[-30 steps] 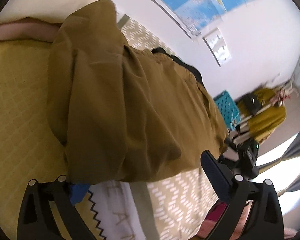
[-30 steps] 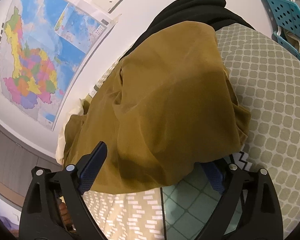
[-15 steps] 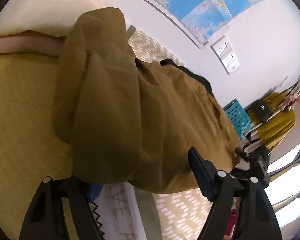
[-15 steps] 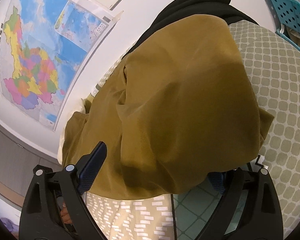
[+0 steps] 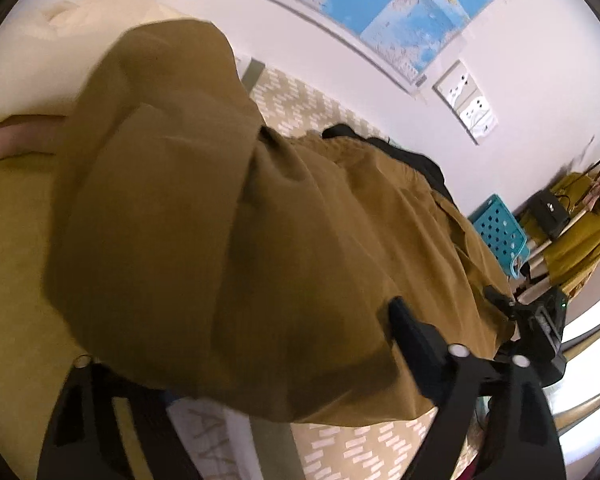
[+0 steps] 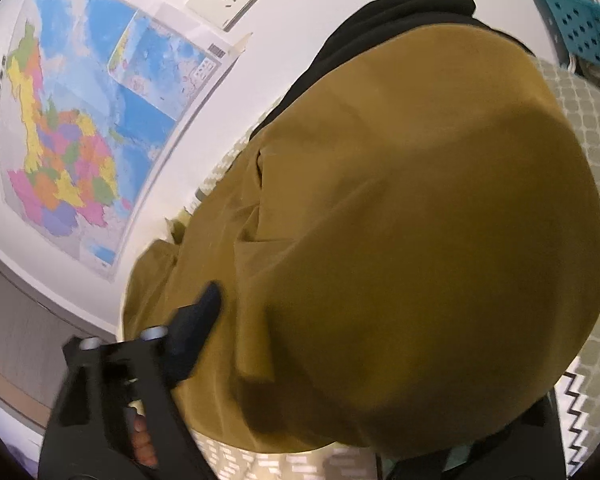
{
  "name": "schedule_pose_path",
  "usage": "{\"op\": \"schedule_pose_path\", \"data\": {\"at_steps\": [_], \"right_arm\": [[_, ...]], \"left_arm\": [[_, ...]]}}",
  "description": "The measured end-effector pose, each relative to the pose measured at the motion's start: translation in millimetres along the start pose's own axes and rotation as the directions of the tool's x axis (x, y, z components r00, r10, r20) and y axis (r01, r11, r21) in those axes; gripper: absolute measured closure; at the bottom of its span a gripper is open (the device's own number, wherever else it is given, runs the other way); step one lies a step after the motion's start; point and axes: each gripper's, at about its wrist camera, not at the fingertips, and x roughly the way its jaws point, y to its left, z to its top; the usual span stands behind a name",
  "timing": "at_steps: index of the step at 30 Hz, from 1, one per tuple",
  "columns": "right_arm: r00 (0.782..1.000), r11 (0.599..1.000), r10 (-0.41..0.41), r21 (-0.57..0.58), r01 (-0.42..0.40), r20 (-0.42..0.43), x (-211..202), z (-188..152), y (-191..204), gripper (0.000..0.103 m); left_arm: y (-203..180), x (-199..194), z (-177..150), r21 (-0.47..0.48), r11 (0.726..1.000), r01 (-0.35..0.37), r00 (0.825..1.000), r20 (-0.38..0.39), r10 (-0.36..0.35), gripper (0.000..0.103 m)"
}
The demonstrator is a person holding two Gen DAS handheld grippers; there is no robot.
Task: Fold large clothes
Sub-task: 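Hold the folded jacket with the left tool while the right tool presses it down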
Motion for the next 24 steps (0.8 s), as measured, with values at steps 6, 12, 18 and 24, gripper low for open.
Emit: {"op": "schedule_pose_path", "data": {"at_steps": [6,12,18,24], "right_arm": [[1.000,1.000,-0.001,-0.004,0.001,-0.007,10,4,4,0.032],[1.000,1.000,-0.015,-0.018,0.015,-0.001,14,5,8,0.030],[0.999,0.999,-0.030,-0.038,0.030,-0.021,16,5,7,0.046],[0.999,1.000,-0.002,-0.030,0.001,-0.037,17,6,5,0.049]], "left_arm": [[-1,7,4,-0.011,1.000,-0.019,0.999,-0.026,0.019,0.017],[-8,9,4,0.000,0.998,-0.057,0.998,-0.021,0.057,0.016],[-7,8,4,-0.001,0.998,-0.061,0.998,-0.017,0.061,0.018],[-7,7,4,0.010,0.998,-0.064,0.998,-0.016,0.064,0.019]]}}
